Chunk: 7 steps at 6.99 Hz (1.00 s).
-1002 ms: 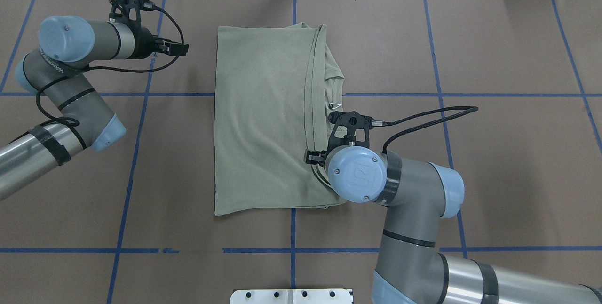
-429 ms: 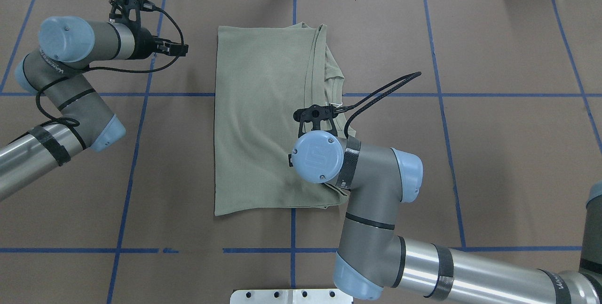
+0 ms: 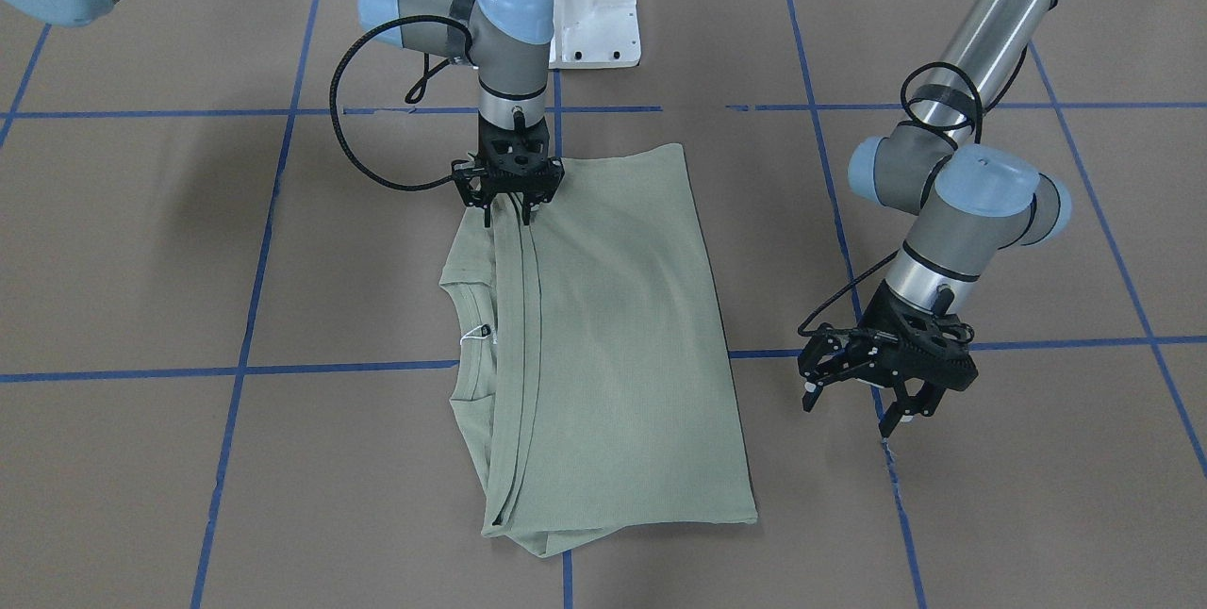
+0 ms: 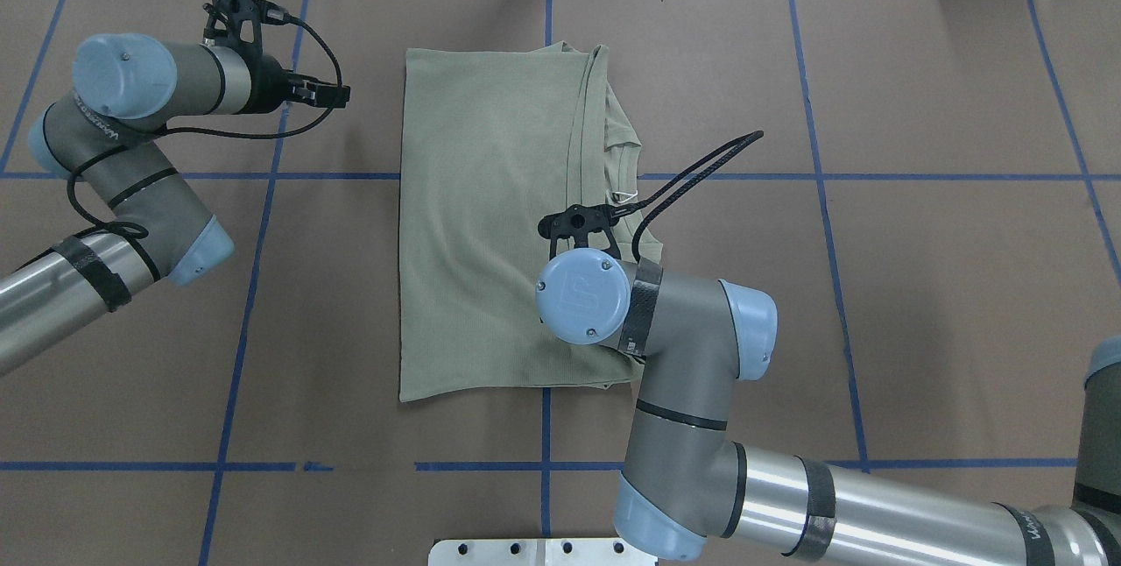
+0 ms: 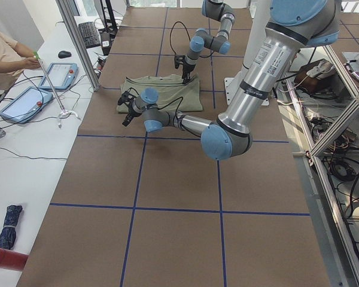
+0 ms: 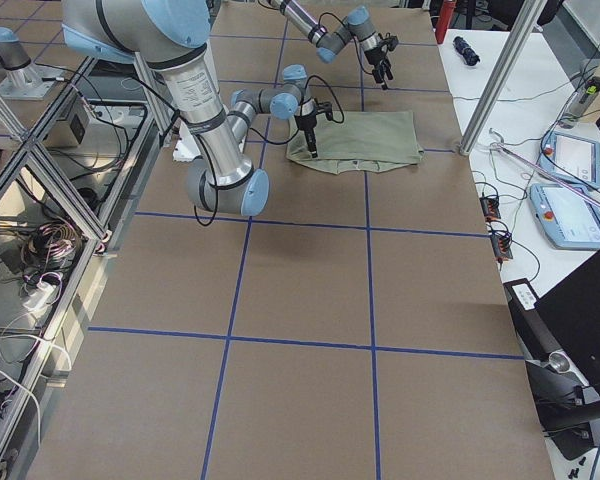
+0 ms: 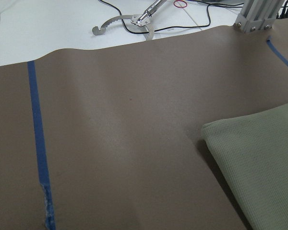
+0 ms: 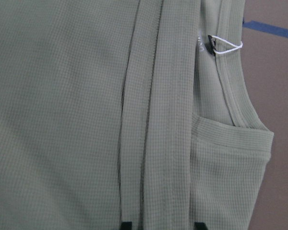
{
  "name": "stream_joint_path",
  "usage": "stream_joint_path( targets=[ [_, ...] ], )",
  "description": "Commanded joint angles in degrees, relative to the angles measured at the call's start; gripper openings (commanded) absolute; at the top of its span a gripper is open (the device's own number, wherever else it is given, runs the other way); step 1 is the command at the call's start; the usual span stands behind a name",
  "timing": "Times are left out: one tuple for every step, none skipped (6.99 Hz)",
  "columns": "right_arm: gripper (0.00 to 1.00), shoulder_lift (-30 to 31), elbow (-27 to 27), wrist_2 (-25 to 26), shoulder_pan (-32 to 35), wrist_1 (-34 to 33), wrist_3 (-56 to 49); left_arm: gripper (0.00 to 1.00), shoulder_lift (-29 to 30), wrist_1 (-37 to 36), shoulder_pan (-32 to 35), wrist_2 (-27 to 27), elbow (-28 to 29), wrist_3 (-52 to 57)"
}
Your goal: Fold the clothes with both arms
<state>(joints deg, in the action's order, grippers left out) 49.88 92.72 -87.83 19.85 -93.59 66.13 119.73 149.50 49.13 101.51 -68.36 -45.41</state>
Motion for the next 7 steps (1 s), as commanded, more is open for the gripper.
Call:
stream_joint_path(
  targets=[
    [0.53, -0.31, -0.09, -0.15, -0.42, -0.02, -0.21, 1.0, -0.11, 0.0, -0.09, 0.0, 0.07, -0.02],
    [0.53, -0.49, 0.0, -0.15, -0.6, 0.07, -0.3, 1.0, -0.11, 0.0, -0.09, 0.0, 0.07, -0.02],
    [0.53, -0.32, -0.17, -0.06, -1.12, 0.07, -0.3, 1.0, -0.11, 0.0, -0.09, 0.0, 0.07, -0.02],
    [0.53, -0.31, -0.35, -0.06, -1.21, -0.02, -0.3, 1.0, -0.11, 0.0, -0.09, 0.0, 0.07, -0.02],
    [0.43, -0.14, -0.44, -0.06, -1.21, -0.1, -0.39, 1.0, -0.11, 0.0, -0.09, 0.0, 0.07, -0.02],
    [0.18, -0.05, -0.35, -0.06, -1.21, -0.19, -1.0, 1.0, -0.11, 0.0, -0.09, 0.0, 0.07, -0.02],
    [0.0, -0.05, -0.26, -0.06, -0.95, -0.54, -2.05, 1.0, -0.11, 0.0, -0.18, 0.0, 0.07, -0.02]
  ],
)
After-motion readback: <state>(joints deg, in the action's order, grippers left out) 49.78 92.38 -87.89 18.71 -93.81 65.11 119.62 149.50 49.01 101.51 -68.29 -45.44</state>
